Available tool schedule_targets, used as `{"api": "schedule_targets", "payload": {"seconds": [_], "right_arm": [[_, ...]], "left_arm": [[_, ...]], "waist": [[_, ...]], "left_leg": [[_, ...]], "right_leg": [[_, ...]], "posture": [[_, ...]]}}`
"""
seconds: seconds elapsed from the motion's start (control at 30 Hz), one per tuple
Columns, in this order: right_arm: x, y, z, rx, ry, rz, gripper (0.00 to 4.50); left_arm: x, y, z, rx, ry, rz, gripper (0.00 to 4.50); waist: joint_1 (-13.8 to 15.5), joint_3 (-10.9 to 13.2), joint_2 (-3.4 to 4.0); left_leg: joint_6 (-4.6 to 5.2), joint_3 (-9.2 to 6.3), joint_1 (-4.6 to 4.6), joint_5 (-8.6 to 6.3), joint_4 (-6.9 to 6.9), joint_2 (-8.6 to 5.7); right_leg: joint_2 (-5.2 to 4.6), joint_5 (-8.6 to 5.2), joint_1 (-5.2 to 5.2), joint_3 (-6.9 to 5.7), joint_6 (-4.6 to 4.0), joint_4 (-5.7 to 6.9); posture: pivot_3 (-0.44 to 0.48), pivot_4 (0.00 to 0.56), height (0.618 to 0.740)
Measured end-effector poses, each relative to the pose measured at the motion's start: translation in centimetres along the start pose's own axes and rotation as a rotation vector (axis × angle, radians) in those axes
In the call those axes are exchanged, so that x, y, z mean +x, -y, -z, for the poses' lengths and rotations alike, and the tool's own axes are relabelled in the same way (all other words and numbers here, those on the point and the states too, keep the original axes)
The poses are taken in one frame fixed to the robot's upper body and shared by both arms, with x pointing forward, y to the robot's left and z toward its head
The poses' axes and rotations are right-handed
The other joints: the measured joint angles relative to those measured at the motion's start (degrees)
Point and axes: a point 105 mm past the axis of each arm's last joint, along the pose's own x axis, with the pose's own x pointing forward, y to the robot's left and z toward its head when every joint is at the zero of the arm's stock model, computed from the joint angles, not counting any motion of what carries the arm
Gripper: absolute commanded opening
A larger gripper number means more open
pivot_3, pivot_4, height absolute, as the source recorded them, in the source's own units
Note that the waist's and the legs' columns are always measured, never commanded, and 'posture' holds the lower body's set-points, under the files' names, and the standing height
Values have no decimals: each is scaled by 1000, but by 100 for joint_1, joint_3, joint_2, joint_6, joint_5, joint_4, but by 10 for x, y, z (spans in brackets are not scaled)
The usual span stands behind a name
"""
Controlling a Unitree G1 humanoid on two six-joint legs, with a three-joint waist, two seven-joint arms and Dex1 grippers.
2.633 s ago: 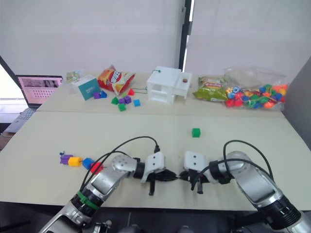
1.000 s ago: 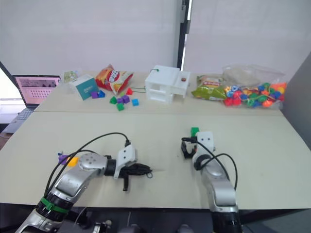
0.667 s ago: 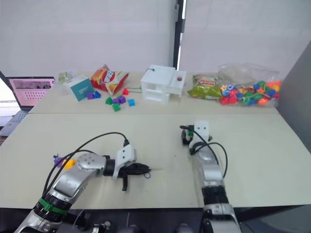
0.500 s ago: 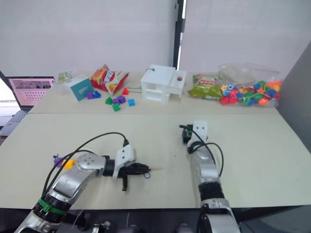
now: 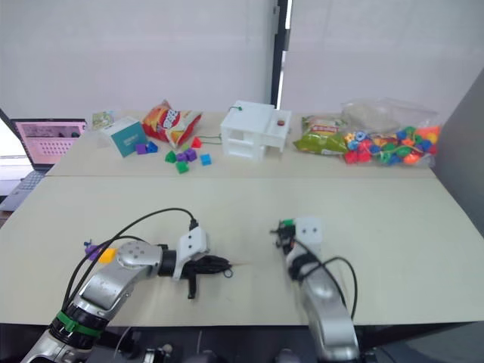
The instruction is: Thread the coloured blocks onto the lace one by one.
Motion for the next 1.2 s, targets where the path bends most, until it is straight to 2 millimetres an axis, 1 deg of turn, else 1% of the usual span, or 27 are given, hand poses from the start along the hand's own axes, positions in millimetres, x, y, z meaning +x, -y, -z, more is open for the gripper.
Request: {"api": "schedule_targets", "payload": {"seconds": [0.03, 0.07, 0.1, 0.2, 0.27, 0.33, 0.47, 0.5, 0.53, 0.57, 0.67, 0.7, 0.73, 0.77, 0.83, 0.9, 0.93, 0.97, 1.03, 1.07, 1.13, 1.2], "right_arm": [[-9, -11, 3, -5, -31, -35, 1196], [-14, -19, 6, -4, -57, -56, 1196], [-17, -22, 9, 9, -78, -53, 1196], [-19, -19, 29, 66, -179, 11, 1196], [-17, -18, 29, 79, -177, 31, 1196], [-15, -17, 28, 86, -173, 39, 2274], [-15, -14, 30, 78, -182, 42, 3583], [-15, -13, 28, 78, -176, 42, 4011], [-15, -11, 23, 74, -160, 35, 4337], [-14, -10, 18, 62, -144, 21, 4487], [-12, -3, -18, 14, -43, -49, 4487], [-11, -2, -34, 7, -4, -97, 4487], [-11, -3, -46, -3, 19, -166, 4487], [-11, -8, -52, -17, 5, -278, 4487], [-14, -10, -54, -28, -61, -454, 4487], [-21, -10, -48, -36, -159, -635, 4487], [-23, -7, -44, -62, -217, -731, 4487], [-26, 2, -39, -117, -292, -811, 4487], [-26, 22, -35, -216, -380, -901, 4487], [-23, 27, -34, -249, -390, -935, 4487], [-15, 28, -30, -310, -390, -1008, 4487], [-5, 34, -17, -403, -417, -1063, 4487]], "left_arm": [[0, 0, 0, 2, 1, 1, 0], [0, 0, 0, 1, 1, 3, 0], [1, 0, -1, 1, 3, 6, 0], [2, 1, -1, 2, 4, 16, 0], [2, 1, -1, 5, 4, 20, 0], [2, 1, -3, 10, 3, 26, 0], [0, 0, -2, 14, -7, 25, 0], [-1, 0, -1, 14, -9, 24, 0], [-2, 0, -1, 14, -12, 23, 0], [-2, 0, -1, 14, -14, 23, 0], [-4, 0, 0, 15, -18, 15, 0], [-5, 0, 1, 11, -19, 11, 0], [-6, 0, 2, 8, -20, 8, 0], [-6, 0, 2, 6, -21, 7, 0], [-7, 1, 1, 4, -21, 8, 0], [-7, 2, 1, -2, -17, 13, 0], [-7, 3, 1, -7, -17, 16, 0], [-7, 4, 0, -9, -17, 23, 0], [-9, 6, -2, -6, -15, 36, 0], [-10, 6, -3, -9, -16, 38, 0], [-9, 8, -6, -10, -9, 45, 0], [-7, 13, -11, -5, 6, 57, 0]], "waist": [[1, 0, 0], [0, 0, 0], [2, 0, -1], [13, 0, -2], [8, -1, -3], [9, -1, -3], [10, -1, -3], [11, -1, -3], [9, -1, -3], [8, 0, -3], [9, 0, -3], [10, 0, -3], [9, 0, -3], [7, 0, -4], [20, 1, -5], [28, 1, -5], [24, 2, -5], [22, 5, -3], [24, 5, -6], [14, 6, -7], [-7, 6, -7], [-14, 7, -8]], "left_leg": [[0, 1, 3, 0, 5, -2], [0, 2, 11, 1, 10, -3], [-1, 2, 20, 2, 11, -3], [-3, 0, 48, 4, 10, 5], [-4, 0, 50, 4, 9, 6], [-4, 1, 46, 4, 8, 5], [-4, 1, 32, 4, 6, 4], [-4, 1, 30, 4, 6, 4], [-4, 1, 27, 4, 6, 4], [-4, 2, 27, 4, 6, 4], [-3, 2, 29, 4, 6, 4], [-3, 1, 29, 4, 6, 5], [-3, 0, 31, 3, 7, 5], [-1, 2, 34, 3, 7, 6], [3, -3, 38, 0, 7, 7], [6, -5, 40, -1, 6, 7], [8, -5, 41, -3, 9, 7], [9, 0, 42, -3, 10, 3], [13, -1, 56, -6, 10, 12], [15, 1, 65, -7, 9, 18], [15, 3, 70, -7, 6, 21], [15, 6, 69, -7, 7, 19]], "right_leg": [[-2, 0, 0, 1, 0, -6], [-3, 0, 7, 2, 0, -6], [-3, 0, 15, 2, 0, -7], [3, -3, 39, -1, -6, -6], [4, -3, 38, 0, -6, -5], [4, -3, 34, 0, -6, -5], [3, -3, 17, 1, -6, -4], [3, -3, 15, 1, -6, -4], [3, -3, 13, 1, -6, -4], [3, -3, 14, 1, -6, -4], [4, -3, 15, 0, -6, -4], [5, -3, 16, 0, -6, -4], [6, -3, 20, -2, -6, -4], [6, -3, 27, -1, -6, -8], [5, -3, 38, -11, -6, -13], [4, -3, 48, -15, -7, -20], [4, -3, 53, -15, -6, -26], [1, -3, 55, -14, -5, -32], [6, -3, 77, -23, -5, -44], [12, -4, 85, -22, -6, -46], [15, -4, 88, -18, -7, -47], [14, -4, 87, -14, -7, -45]], "posture": [[0, 150, 740], [0, 150, 740], [0, 150, 740], [0, 150, 740], [0, 150, 740], [0, 150, 740], [0, 150, 740], [0, 150, 740], [0, 150, 740], [0, 150, 740], [0, 150, 740], [0, 150, 740], [0, 150, 740], [0, 150, 740], [0, 150, 740], [0, 150, 740], [0, 150, 740], [0, 150, 740], [0, 150, 740], [0, 150, 740], [0, 150, 740], [0, 150, 740]]}}
